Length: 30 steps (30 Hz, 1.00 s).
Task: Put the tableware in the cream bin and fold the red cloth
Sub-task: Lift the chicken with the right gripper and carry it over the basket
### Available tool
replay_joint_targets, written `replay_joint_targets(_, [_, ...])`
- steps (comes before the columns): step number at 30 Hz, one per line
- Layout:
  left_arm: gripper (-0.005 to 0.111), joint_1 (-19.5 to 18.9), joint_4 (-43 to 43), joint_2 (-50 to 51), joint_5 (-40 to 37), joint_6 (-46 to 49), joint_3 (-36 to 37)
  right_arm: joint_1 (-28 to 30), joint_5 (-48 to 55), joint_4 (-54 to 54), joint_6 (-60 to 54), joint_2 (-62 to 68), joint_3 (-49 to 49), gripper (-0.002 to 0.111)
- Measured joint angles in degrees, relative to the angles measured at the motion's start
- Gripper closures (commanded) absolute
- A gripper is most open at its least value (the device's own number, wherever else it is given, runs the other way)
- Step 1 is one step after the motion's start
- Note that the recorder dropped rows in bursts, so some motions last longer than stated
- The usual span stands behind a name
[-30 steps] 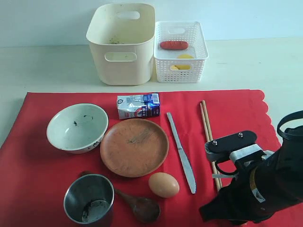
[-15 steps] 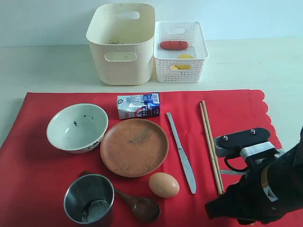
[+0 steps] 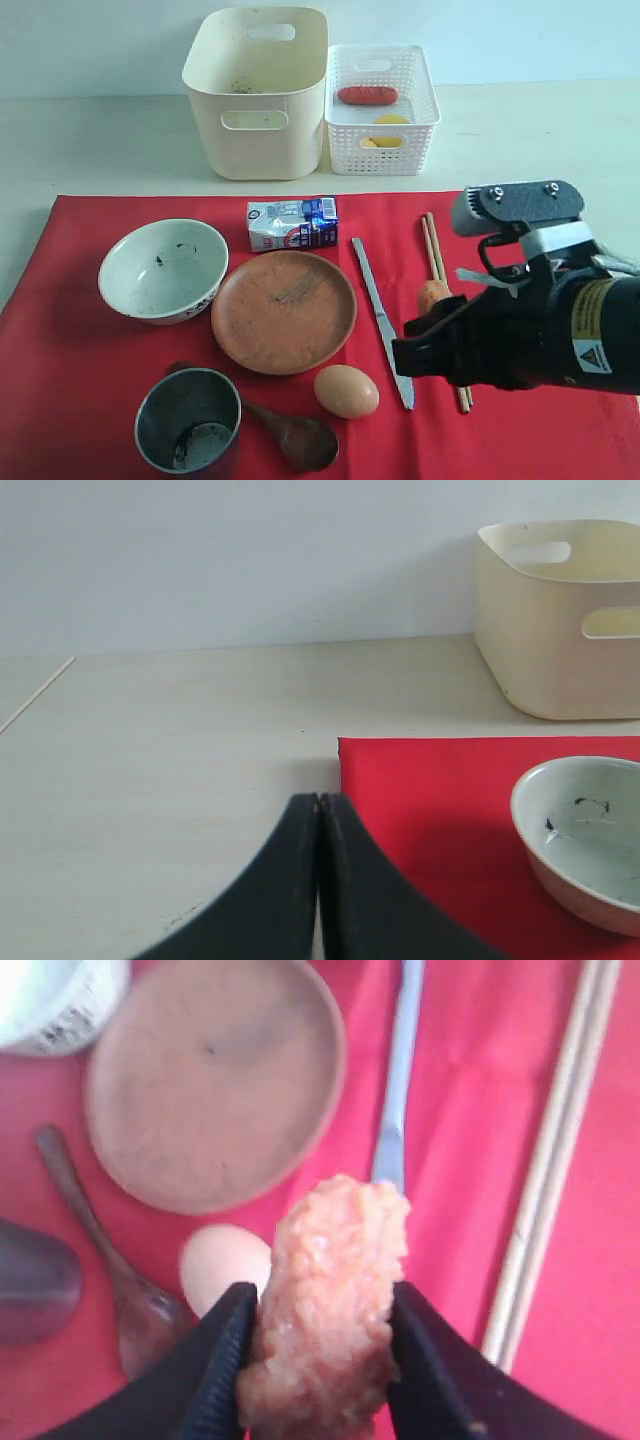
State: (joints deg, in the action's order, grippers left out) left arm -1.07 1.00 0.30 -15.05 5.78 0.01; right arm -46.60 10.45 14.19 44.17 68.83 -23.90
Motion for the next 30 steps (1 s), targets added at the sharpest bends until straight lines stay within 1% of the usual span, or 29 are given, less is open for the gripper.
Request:
replay_joint_targets(2, [0.104, 0.00, 0.00, 0.00, 0.00, 0.00, 0.00, 0.42, -3.57, 2.44, -0.21, 0.59, 0.00, 0.086])
replay_joint_targets(5, [0.104, 0.00, 0.00, 0.00, 0.00, 0.00, 0.00, 4.59, -6.13, 3.49, -0.21, 3.63, 0.00, 0.091])
replay_joint_targets(7, [0.104, 0.00, 0.00, 0.00, 0.00, 0.00, 0.00, 8.68, -10.45, 3.81, -0.21, 6.05, 0.00, 0.099])
replay_joint_targets(8, [0.104, 0.00, 0.00, 0.00, 0.00, 0.00, 0.00, 9.86, -12.23, 3.81, -0.21, 6.71, 0.00, 0.107])
replay_joint_targets(9, [0.104, 0.00, 0.00, 0.00, 0.00, 0.00, 0.00, 11.90, -14.77, 3.81, -0.21, 7.88, 0.00, 0.108])
replay_joint_targets(10, [0.104, 0.00, 0.00, 0.00, 0.00, 0.00, 0.00, 13.64, -16.29, 3.81, -0.47, 9.03, -0.19, 0.108])
replay_joint_targets(14, [0.104, 0.00, 0.00, 0.00, 0.00, 0.00, 0.00, 17.15, -16.94, 3.81, -2.84, 12.15, -2.65, 0.108])
replay_joint_targets(17, [0.104, 0.00, 0.00, 0.00, 0.00, 0.00, 0.00, 19.43, -17.19, 3.81, -5.05, 14.66, -6.30, 0.108])
replay_joint_targets(26, [0.104, 0.00, 0.00, 0.00, 0.00, 0.00, 0.00, 24.23, -17.46, 3.92, -9.28, 24.73, -21.17, 0.108])
replay_joint_targets(30, [0.104, 0.00, 0.00, 0.00, 0.00, 0.00, 0.00, 25.24, -17.46, 3.92, -11.97, 30.20, -28.92, 0.108])
